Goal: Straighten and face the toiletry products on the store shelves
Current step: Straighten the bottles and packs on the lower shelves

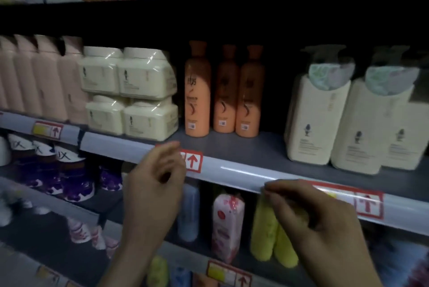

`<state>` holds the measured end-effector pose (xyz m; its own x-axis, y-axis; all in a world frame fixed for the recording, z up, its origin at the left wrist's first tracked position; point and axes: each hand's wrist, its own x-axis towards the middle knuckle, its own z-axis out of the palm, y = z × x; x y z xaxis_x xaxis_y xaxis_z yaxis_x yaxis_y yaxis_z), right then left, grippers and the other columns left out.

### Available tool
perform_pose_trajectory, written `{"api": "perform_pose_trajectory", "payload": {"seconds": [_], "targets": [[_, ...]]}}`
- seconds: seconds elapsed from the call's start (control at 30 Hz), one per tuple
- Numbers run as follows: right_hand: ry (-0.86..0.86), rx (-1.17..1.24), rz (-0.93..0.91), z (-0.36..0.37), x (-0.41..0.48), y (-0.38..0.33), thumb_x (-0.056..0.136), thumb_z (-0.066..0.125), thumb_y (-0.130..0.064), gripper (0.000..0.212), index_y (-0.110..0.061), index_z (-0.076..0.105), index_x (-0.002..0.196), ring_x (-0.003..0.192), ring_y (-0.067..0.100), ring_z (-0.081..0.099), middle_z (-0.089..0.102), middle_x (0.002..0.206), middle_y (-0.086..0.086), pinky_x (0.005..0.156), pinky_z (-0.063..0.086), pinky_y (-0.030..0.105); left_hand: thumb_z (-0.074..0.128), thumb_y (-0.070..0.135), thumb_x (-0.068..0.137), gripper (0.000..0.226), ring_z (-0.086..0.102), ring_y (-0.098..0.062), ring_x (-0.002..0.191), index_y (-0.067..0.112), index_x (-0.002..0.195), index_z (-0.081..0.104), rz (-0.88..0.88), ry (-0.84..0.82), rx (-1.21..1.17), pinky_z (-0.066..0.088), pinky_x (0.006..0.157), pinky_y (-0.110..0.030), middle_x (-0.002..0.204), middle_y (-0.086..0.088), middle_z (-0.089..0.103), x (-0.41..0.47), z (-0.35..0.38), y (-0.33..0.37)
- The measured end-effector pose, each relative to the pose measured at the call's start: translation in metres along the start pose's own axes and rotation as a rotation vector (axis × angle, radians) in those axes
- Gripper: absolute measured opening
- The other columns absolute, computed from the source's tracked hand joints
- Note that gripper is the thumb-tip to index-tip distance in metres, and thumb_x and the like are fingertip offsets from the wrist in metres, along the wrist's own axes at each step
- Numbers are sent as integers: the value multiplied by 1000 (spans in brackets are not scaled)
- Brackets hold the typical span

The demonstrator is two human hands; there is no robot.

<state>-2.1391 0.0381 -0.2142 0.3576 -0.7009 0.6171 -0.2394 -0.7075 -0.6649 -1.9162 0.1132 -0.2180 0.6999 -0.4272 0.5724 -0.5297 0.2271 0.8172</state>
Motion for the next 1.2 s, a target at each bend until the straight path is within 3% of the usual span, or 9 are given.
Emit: {"api": "perform_pose_trajectory", "payload": {"seconds": [0.13,0.23,0.3,0.4,0.53,0.63,0.73,1.0,1.2], "targets": [[30,-21,-70,13,56,-15,90,69,-30,11,-34,78,96,89,-10,70,75,90,-27,80,48,5,67,15,91,43,66,-6,109,19,134,62,31,-38,149,50,97,-27,118,6,70,72,8,15],[-96,-204,-12,26,91,-12,87,64,-40,38,-28,74,122,103,2,69,77,110,-13,89,45,4,77,21,85,56,64,-22,120,11,136,58,-99,-238,298,49,105,-36,128,-5,67,118,29,18],[-244,-360,88,34,111,-6,82,56,-52,61,-22,65,134,118,23,66,73,124,4,98,49,27,85,30,71,51,69,-24,106,17,116,67,-227,-384,357,55,96,-40,114,-3,73,138,42,15],[-398,-401,220,39,132,-7,87,64,-50,49,-16,60,122,121,35,59,63,129,15,93,48,36,89,32,53,54,74,-26,92,16,101,71,-337,-478,190,60,88,-46,94,-5,78,153,55,10],[-466,-313,275,41,144,-11,88,68,-47,45,-13,61,116,118,31,62,63,131,13,84,47,28,75,1,78,31,70,-27,102,12,107,69,-375,-425,81,57,93,-42,102,-9,76,156,61,11],[-479,-301,269,48,142,-8,85,67,-50,46,-15,60,115,117,33,62,63,130,14,94,51,34,76,14,79,39,69,-23,105,16,116,65,-304,-425,183,56,98,-47,110,-3,74,157,61,-2],[-463,-290,265,51,141,-6,84,66,-51,47,-16,61,115,115,32,62,63,128,13,96,52,37,74,21,88,44,63,-25,112,11,126,56,-210,-413,371,50,99,-39,119,-4,66,153,62,-2],[-418,-393,178,53,134,8,86,61,-56,57,-23,58,132,124,32,57,63,132,11,101,47,36,79,44,82,48,64,-31,104,11,112,61,-71,-222,552,45,78,-31,111,-9,67,137,60,-7],[-421,-553,59,64,134,9,83,38,-65,53,-26,64,108,109,36,62,71,117,10,93,51,45,79,55,77,56,65,-30,104,15,113,66,-8,-151,538,46,78,-30,107,-8,71,127,56,-9]]}}
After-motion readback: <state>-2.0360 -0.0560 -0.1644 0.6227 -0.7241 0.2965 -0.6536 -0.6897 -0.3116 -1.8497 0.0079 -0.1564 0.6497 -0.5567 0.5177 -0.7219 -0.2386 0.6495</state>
